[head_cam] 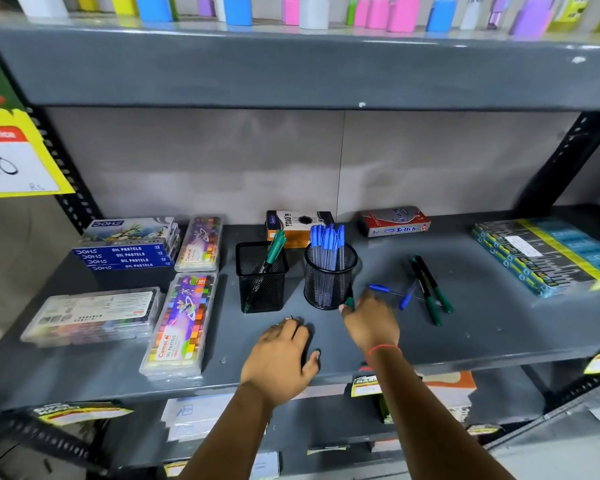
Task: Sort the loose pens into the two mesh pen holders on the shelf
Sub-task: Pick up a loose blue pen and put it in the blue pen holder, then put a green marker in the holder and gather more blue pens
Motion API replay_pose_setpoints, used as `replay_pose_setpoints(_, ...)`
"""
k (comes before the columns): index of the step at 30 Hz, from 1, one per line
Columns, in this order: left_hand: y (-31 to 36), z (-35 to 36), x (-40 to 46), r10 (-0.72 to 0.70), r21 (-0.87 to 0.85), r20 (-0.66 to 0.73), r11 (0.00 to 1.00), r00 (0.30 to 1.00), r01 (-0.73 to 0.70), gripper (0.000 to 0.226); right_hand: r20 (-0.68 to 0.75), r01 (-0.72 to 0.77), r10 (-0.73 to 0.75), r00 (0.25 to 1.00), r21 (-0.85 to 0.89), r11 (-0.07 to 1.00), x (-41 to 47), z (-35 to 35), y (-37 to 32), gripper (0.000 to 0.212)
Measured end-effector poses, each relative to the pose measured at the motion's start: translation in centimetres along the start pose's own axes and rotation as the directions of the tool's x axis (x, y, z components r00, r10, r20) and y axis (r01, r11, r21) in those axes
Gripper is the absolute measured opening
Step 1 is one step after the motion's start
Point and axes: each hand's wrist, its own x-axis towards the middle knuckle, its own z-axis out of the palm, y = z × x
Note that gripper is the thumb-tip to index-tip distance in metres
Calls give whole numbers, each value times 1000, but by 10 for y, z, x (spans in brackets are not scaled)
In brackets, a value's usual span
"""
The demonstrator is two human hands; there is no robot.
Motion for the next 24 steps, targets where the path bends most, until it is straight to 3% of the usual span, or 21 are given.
replay_pose_setpoints(3,0,1,-1,0,-6,-9,1000,1000,0,41,-41,18,-23,999,-109,994,1,1,-1,40)
replay_pose_setpoints(7,-2,1,-3,-19,-33,8,999,1000,19,47,-22,-115,118,993,123,986,7,-14,4,31)
replay_pose_setpoints(9,-5,1,-5,-26,-45,19,999,999,26,48,-107,-103,132,985,237,966,8,-28,6,29)
replay_pose_setpoints(11,-10,1,-10,-34,-37,28,999,999,35,50,-255,-1,92,963,335,942,6,-46,5,25)
replay_pose_setpoints(13,-19,-1,-17,-58,-19,24,998,998,58,52,-462,140,77,884,416,898,3,-71,-4,22)
replay_pose_setpoints(15,-28,-4,-24,-93,-4,14,996,996,93,54,-666,296,87,741,440,848,-5,-99,-20,19)
replay_pose_setpoints(17,-34,-7,-28,-120,3,10,993,993,120,56,-767,434,20,641,384,815,-12,-121,-41,19)
replay_pose_setpoints(19,-35,-8,-28,-131,5,13,991,991,131,58,-724,498,-163,670,275,823,-15,-127,-65,21)
replay_pose_setpoints(21,-34,-8,-28,-131,4,12,991,991,131,58,-561,524,-335,757,215,824,-17,-118,-87,23)
replay_pose_setpoints(24,-35,-7,-28,-130,1,-3,991,991,130,58,-349,516,-441,827,159,842,-14,-93,-111,24)
